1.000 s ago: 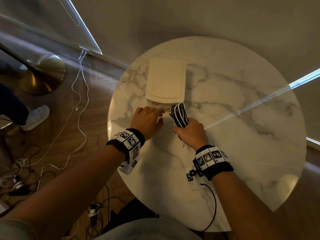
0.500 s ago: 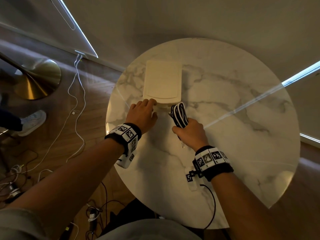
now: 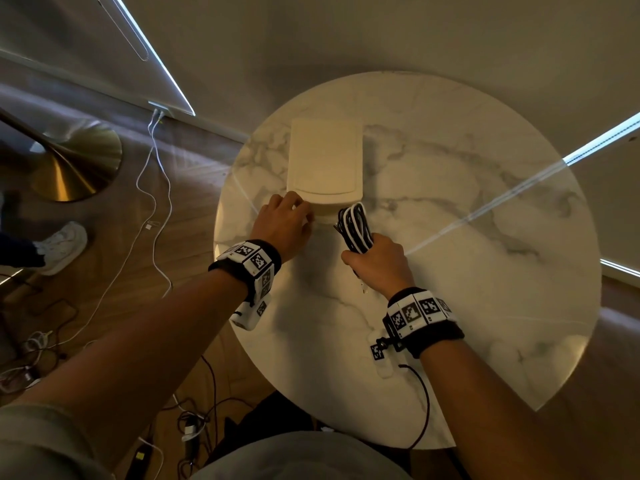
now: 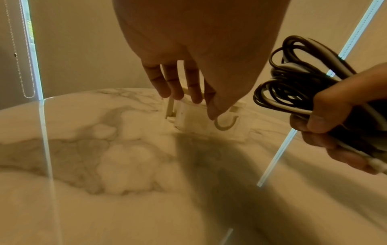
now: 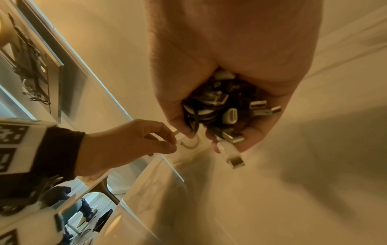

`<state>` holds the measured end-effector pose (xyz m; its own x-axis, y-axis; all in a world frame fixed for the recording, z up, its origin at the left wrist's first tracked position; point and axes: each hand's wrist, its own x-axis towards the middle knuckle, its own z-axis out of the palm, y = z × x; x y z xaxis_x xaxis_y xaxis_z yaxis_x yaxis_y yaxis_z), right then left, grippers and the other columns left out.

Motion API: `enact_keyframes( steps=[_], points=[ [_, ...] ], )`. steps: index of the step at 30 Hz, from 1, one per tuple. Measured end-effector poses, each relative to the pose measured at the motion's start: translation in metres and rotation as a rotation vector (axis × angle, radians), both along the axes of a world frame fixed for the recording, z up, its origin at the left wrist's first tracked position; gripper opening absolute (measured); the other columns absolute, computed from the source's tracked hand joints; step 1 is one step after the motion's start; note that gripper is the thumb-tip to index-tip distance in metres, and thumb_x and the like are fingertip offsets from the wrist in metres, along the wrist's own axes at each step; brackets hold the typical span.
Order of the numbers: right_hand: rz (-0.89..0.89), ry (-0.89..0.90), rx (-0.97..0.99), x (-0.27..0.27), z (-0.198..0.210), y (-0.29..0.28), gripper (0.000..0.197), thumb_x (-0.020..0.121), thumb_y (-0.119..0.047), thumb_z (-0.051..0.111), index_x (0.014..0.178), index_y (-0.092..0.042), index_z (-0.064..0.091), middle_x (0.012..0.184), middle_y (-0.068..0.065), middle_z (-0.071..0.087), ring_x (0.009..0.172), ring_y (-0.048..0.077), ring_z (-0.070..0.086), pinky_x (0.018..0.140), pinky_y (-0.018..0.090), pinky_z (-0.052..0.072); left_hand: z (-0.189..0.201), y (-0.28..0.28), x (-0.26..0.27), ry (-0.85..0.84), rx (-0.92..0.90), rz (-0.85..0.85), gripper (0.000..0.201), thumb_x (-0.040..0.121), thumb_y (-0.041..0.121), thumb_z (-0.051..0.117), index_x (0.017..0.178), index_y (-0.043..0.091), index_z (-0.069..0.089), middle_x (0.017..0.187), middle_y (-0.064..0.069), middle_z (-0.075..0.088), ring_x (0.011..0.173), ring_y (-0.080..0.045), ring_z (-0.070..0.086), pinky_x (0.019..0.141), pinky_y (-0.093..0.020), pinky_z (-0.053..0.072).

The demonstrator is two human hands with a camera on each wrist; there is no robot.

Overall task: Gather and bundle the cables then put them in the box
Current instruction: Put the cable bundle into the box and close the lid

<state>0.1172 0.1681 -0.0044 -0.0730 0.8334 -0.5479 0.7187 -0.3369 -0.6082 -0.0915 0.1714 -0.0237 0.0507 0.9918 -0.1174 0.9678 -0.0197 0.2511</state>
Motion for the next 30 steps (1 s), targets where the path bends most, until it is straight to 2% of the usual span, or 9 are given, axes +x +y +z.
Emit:
enact_keyframes(
  steps=[2,6,13,17,22,24,26,28,30],
  points=[
    [0.000,0.000,0.004,0.000,0.002,-0.001,0.019,0.074,-0.040,0.067,0.082,-0.023,0.065,0.077,0.000,0.070,0.074,0.019,0.066,0.064,0.031,0.049,0.002,-0.009,0.001,0.028,-0.015,-0.061,0.022,0.092,0.033,0.057,0.109,0.022,0.064,0.121,-0.004,0.058,0.108,-0.029,0.052,0.087,-0.040,0.045],
    [0.003,-0.005,0.012,0.002,0.007,-0.001,0.021,0.072,-0.041,0.067,0.083,-0.023,0.065,0.077,-0.001,0.070,0.073,0.018,0.066,0.058,0.028,0.044,0.003,-0.027,0.001,0.031,-0.038,-0.190,0.021,0.093,0.032,0.056,0.112,0.026,0.063,0.113,0.001,0.063,0.103,-0.023,0.054,0.085,-0.035,0.041],
    [-0.003,0.011,0.025,0.003,0.016,0.001,0.017,0.075,-0.038,0.068,0.082,-0.023,0.065,0.076,-0.001,0.070,0.072,0.016,0.066,0.057,0.026,0.044,0.010,-0.029,-0.002,0.006,-0.084,-0.238,0.022,0.095,0.028,0.057,0.116,0.029,0.065,0.119,0.005,0.064,0.108,-0.022,0.055,0.091,-0.039,0.046],
    [-0.002,0.014,0.020,0.002,0.017,-0.002,0.017,0.075,-0.037,0.069,0.084,-0.024,0.065,0.077,-0.002,0.070,0.070,0.015,0.065,0.054,0.024,0.041,0.008,-0.046,-0.002,-0.013,-0.117,-0.309,0.023,0.096,0.028,0.055,0.117,0.029,0.066,0.121,0.006,0.064,0.109,-0.019,0.056,0.091,-0.036,0.047],
    [0.053,0.008,0.021,-0.001,0.015,-0.008,0.016,0.077,-0.037,0.070,0.086,-0.025,0.064,0.079,-0.003,0.068,0.067,0.012,0.064,0.051,0.024,0.041,0.013,-0.037,-0.009,-0.170,-0.010,-0.171,0.017,0.093,0.025,0.061,0.108,0.019,0.066,0.108,-0.003,0.063,0.091,-0.023,0.061,0.078,-0.037,0.052],
    [0.059,0.006,0.031,-0.003,0.012,-0.010,0.018,0.078,-0.037,0.070,0.090,-0.025,0.064,0.081,-0.005,0.067,0.067,0.011,0.063,0.050,0.023,0.041,0.014,-0.027,-0.013,-0.224,0.048,-0.059,0.021,0.091,0.025,0.064,0.111,0.017,0.064,0.114,-0.006,0.059,0.097,-0.024,0.059,0.082,-0.039,0.053],
    [0.048,-0.003,0.042,-0.005,0.008,-0.012,0.019,0.078,-0.039,0.069,0.092,-0.026,0.064,0.081,-0.007,0.065,0.067,0.009,0.061,0.051,0.022,0.041,0.015,-0.016,-0.016,-0.224,0.063,0.018,0.030,0.090,0.027,0.065,0.119,0.019,0.060,0.125,-0.008,0.053,0.109,-0.028,0.054,0.092,-0.042,0.051],
    [0.030,-0.020,0.043,-0.007,0.003,-0.014,0.021,0.078,-0.040,0.069,0.093,-0.027,0.064,0.081,-0.007,0.065,0.069,0.011,0.060,0.055,0.024,0.044,0.017,-0.006,-0.016,-0.187,0.047,0.022,0.037,0.090,0.030,0.066,0.125,0.021,0.057,0.133,-0.009,0.047,0.116,-0.032,0.048,0.096,-0.044,0.047],
    [0.009,-0.044,0.035,-0.010,-0.001,-0.017,0.026,0.077,-0.043,0.068,0.096,-0.026,0.065,0.084,-0.005,0.066,0.075,0.017,0.064,0.065,0.031,0.053,0.018,0.002,-0.012,-0.132,0.048,-0.050,0.040,0.088,0.032,0.067,0.126,0.022,0.058,0.134,-0.008,0.048,0.119,-0.036,0.046,0.096,-0.049,0.047]
  ],
)
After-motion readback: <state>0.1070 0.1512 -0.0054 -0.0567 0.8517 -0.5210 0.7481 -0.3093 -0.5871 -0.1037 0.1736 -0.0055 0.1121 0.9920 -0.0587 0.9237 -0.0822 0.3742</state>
